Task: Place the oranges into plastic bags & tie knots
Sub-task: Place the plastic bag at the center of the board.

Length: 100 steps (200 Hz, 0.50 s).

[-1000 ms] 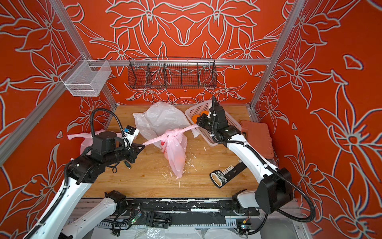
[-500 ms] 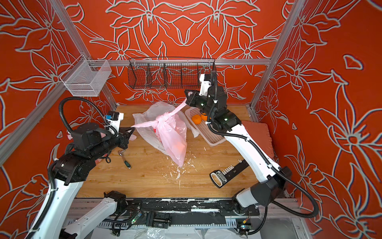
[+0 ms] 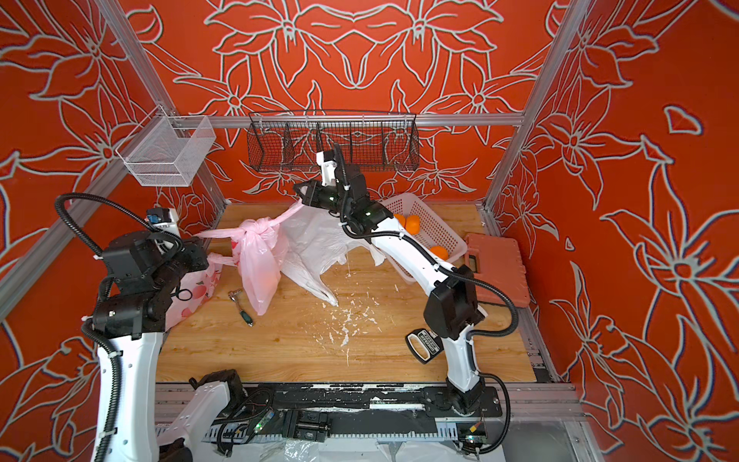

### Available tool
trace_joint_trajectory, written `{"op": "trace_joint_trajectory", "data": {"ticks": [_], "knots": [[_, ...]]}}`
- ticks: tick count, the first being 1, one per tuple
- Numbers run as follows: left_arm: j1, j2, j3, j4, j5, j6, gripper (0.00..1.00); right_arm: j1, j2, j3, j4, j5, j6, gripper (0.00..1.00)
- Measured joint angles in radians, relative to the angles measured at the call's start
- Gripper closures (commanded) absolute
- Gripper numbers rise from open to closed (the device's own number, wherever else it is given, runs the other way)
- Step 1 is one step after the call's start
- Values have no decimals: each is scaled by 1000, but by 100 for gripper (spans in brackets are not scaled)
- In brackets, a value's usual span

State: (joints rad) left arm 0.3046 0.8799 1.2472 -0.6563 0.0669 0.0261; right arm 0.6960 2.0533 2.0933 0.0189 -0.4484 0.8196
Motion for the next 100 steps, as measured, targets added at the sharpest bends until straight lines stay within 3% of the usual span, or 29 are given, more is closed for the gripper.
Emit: {"op": "trace_joint_trajectory", "data": {"ticks": [39, 76, 79, 87, 94, 100], "knots": [[83, 59, -77, 64, -14, -17, 100, 52, 273, 296, -11, -79, 40, 100], [235, 75, -136, 69, 6, -49, 100, 84, 513, 517, -113, -110, 53, 100], [247, 74, -136, 72, 10, -51, 100, 85, 521, 518, -119, -110, 53, 93], [270, 73, -136, 80, 18, -57, 99, 89, 532, 517, -139, -111, 57, 63], [281, 73, -137, 89, 27, -61, 74, 90, 535, 512, -150, -111, 56, 42], [285, 73, -137, 95, 36, -62, 47, 90, 534, 505, -153, -111, 52, 30]]}}
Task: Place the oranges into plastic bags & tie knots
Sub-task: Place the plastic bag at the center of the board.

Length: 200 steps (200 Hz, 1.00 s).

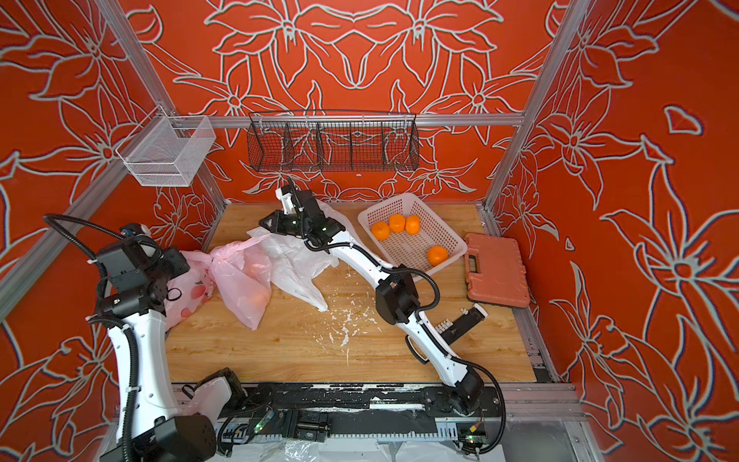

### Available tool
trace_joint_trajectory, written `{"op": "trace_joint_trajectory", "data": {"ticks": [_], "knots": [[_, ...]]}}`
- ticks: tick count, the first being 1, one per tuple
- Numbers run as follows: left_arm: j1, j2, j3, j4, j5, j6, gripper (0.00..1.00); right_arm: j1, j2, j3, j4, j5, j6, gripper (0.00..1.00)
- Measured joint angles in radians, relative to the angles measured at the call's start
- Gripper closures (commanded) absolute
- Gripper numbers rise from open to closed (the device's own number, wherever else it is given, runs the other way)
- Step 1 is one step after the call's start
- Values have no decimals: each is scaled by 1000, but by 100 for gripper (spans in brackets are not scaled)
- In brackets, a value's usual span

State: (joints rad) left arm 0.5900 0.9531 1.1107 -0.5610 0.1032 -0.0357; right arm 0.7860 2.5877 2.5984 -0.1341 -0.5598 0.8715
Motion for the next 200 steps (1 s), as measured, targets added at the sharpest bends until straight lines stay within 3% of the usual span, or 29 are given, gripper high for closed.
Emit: {"op": "trace_joint_trajectory", "data": {"ticks": [8, 16, 22, 51, 79, 112, 140, 155, 180, 200], "knots": [[2, 3, 0, 7, 16, -11, 19, -1, -10, -17, 4, 1, -8, 17], [3, 8, 0, 10, 28, -18, 0, -3, -32, -53, 8, 5, -24, 9], [3, 12, 0, 11, 36, -27, 3, -5, -63, -102, 7, 13, -42, 3], [5, 76, 26, -45, 44, -116, 3, -23, -270, -376, -51, 106, -167, 2], [5, 134, 87, -136, 71, -222, 3, -64, -549, -693, -84, 278, -291, 2], [-35, 99, 124, -185, 99, -272, 3, -148, -794, -964, -119, 446, -305, 2], [-301, 80, 262, -220, -29, -230, 3, -229, -903, -1112, -180, 525, -328, 2], [-506, 89, 344, -225, -98, -196, 3, -259, -949, -1173, -228, 554, -361, 3], [-893, 174, 459, -233, -218, -136, 0, -306, -1005, -1225, -318, 560, -377, 18], [-1123, 297, 497, -230, -234, -114, 15, -346, -1057, -1270, -358, 541, -373, 28]]}}
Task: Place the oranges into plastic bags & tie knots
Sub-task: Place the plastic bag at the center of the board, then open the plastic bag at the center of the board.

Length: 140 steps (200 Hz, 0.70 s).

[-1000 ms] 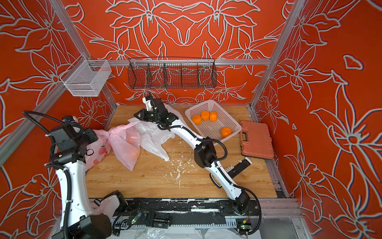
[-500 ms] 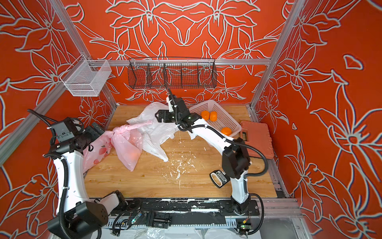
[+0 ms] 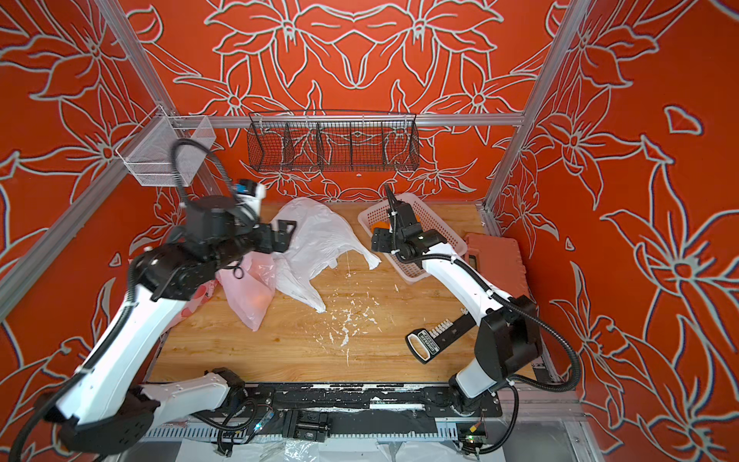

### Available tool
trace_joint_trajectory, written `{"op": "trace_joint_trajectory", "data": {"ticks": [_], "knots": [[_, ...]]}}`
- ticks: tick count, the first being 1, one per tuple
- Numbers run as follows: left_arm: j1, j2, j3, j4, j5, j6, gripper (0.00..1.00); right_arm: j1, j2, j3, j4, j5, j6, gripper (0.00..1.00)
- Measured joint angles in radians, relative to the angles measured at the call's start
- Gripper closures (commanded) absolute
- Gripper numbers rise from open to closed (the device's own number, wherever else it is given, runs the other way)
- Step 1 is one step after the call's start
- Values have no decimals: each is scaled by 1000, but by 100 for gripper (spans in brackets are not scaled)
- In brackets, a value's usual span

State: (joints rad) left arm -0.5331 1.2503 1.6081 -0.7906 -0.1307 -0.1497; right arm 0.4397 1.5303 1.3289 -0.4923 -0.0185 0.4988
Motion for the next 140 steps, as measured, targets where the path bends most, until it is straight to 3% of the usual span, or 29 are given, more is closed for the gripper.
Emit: {"op": "trace_joint_trajectory", "data": {"ticks": [17, 53, 88, 115, 140], "knots": [[-94, 123, -20, 10, 22, 18, 25, -26, -48, -35, -26, -10, 12, 31], [-149, 402, -74, -25, 23, 19, 25, -66, -129, -55, -82, -39, 15, 31], [-33, 583, -31, -130, 24, 23, 30, -133, -137, -53, -134, -59, 15, 31], [83, 631, 14, -166, 37, 61, 31, -139, -135, -53, -150, -78, 14, 31], [117, 671, 46, -175, 40, 97, 32, -139, -131, -53, -156, -103, 14, 31]]}}
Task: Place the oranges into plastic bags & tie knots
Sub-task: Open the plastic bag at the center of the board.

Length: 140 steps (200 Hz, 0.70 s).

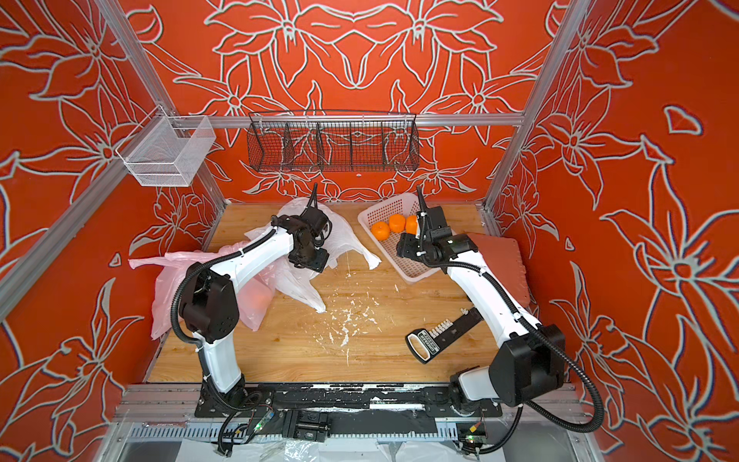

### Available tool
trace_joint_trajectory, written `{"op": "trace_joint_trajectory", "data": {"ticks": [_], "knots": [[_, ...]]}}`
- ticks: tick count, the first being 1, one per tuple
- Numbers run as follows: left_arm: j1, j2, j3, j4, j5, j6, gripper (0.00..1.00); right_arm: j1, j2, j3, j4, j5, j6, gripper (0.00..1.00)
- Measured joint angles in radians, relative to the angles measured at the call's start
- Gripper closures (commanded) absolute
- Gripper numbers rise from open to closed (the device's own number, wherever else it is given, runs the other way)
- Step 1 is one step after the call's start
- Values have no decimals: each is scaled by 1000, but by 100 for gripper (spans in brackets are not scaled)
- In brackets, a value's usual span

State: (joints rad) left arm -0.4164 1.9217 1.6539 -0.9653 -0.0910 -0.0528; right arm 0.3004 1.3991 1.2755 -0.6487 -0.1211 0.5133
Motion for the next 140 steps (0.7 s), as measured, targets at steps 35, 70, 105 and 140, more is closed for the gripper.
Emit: {"op": "trace_joint_trajectory", "data": {"ticks": [35, 70, 105, 140], "knots": [[47, 52, 3, 13, 53, 60, 32, -2, 6, 2, -6, -24, -1, 31], [63, 105, 33, 23, 72, 143, 32, -3, 11, 2, -5, -46, -5, 32], [61, 163, 45, 49, 68, 216, 35, -3, 12, 2, 17, -90, -13, 32], [61, 203, 63, 66, 36, 269, 39, -3, 12, 1, 27, -114, -17, 32]]}}
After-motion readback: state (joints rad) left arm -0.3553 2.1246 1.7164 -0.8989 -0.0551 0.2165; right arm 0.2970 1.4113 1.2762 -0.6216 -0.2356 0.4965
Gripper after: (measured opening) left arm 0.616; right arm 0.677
